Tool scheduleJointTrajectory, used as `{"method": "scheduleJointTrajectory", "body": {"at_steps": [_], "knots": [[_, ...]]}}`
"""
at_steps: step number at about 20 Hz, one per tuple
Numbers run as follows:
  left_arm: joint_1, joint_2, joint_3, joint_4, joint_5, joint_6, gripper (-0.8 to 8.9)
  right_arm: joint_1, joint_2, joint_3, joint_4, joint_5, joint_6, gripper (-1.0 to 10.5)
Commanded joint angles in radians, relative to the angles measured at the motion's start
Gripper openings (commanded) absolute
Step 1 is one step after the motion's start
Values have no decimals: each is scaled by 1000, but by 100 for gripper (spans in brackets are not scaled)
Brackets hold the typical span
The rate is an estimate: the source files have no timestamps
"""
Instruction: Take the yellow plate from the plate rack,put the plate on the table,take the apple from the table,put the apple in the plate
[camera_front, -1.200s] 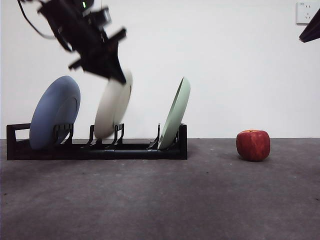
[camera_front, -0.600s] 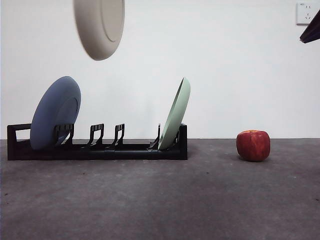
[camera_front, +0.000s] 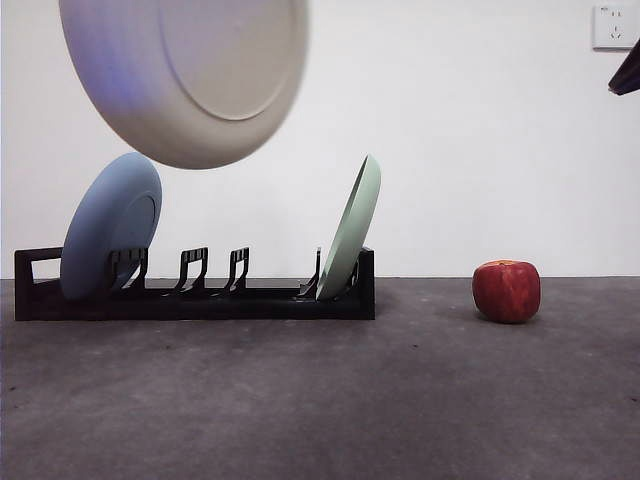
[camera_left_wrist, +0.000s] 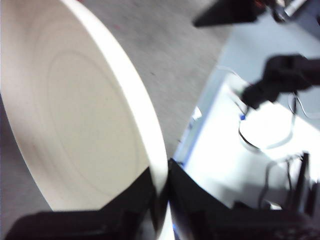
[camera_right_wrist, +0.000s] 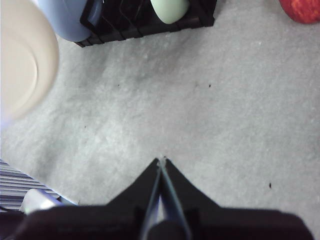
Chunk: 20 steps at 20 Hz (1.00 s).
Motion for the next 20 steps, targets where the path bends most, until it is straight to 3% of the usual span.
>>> {"method": "scheduleJointTrajectory", "body": {"at_steps": [1,5,7,9,14,18,20], "knots": [[-71,-5,-6,-2,6,49,-5,1,1,6,-11,2,-7,-1],[-225,-5,-84,-1,-29,106,-6,1,0,6,-43,6,-8,-1],[-286,-5,-163,53,-114,124,-6,1,0,6,-45,6,-9,-1],[-331,-5,-259,174,-219,85,-6,1,0,6,-45,6,-12,-1],[-403,22,-459,443,-540,53,-7,1,0,6,-45,18,-38,-1],[-447,115,-474,424,-715,59,-7,1,0,6,-44,52,-57,-1],[-476,156,-474,448,-752,67,-7,1,0,6,-43,70,-60,-1]]}}
